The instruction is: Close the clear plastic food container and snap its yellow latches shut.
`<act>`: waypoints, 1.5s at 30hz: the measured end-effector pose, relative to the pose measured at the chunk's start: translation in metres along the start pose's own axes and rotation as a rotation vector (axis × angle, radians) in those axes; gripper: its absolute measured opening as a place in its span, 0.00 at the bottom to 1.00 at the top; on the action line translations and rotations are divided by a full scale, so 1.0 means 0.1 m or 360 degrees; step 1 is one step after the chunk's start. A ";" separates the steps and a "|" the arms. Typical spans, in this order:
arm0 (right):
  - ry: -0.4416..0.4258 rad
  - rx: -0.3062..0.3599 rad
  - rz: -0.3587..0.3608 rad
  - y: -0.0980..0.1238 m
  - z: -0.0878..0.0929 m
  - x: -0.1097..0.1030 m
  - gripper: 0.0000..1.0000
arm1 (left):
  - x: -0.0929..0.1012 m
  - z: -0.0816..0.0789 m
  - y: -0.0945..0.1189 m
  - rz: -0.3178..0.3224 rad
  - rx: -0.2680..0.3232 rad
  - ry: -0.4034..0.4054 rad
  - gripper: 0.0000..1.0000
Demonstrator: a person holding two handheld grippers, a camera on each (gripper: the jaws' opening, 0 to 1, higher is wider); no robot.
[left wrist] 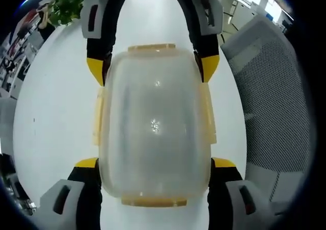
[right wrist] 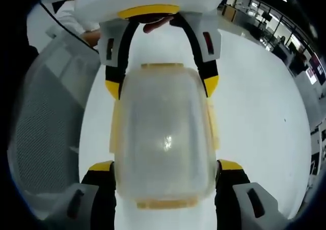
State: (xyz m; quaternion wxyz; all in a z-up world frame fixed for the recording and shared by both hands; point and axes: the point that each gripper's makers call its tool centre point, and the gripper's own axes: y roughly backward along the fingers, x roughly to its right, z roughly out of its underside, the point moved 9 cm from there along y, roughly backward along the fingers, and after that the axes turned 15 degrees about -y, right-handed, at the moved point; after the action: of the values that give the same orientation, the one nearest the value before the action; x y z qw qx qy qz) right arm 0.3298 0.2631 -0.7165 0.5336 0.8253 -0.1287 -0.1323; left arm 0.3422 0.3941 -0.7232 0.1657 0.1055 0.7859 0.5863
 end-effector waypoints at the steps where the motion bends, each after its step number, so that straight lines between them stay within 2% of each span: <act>1: 0.0000 0.0001 0.0000 -0.01 -0.02 -0.01 0.81 | 0.01 0.02 0.00 0.0001 -0.0003 0.0000 0.87; 14: 0.0008 -0.0001 -0.0004 -0.11 -0.24 -0.08 0.81 | 0.09 0.27 0.09 -0.0006 0.0020 0.0012 0.87; 20: 0.0007 -0.0004 -0.0005 -0.15 -0.32 -0.10 0.81 | 0.11 0.34 0.10 -0.0005 0.0024 0.0013 0.87; 33: 0.0004 0.0036 -0.0024 -0.15 -0.31 -0.10 0.81 | 0.11 0.34 0.11 -0.0004 0.0032 0.0015 0.87; 45: -0.0010 0.0020 -0.0042 -0.16 -0.30 -0.08 0.82 | 0.11 0.34 0.10 0.0002 0.0044 0.0021 0.88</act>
State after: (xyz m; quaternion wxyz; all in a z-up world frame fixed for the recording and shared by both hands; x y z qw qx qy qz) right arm 0.3343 0.2978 -0.7185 0.5262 0.8299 -0.1203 -0.1410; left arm 0.3451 0.4314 -0.7240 0.1586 0.1045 0.7950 0.5761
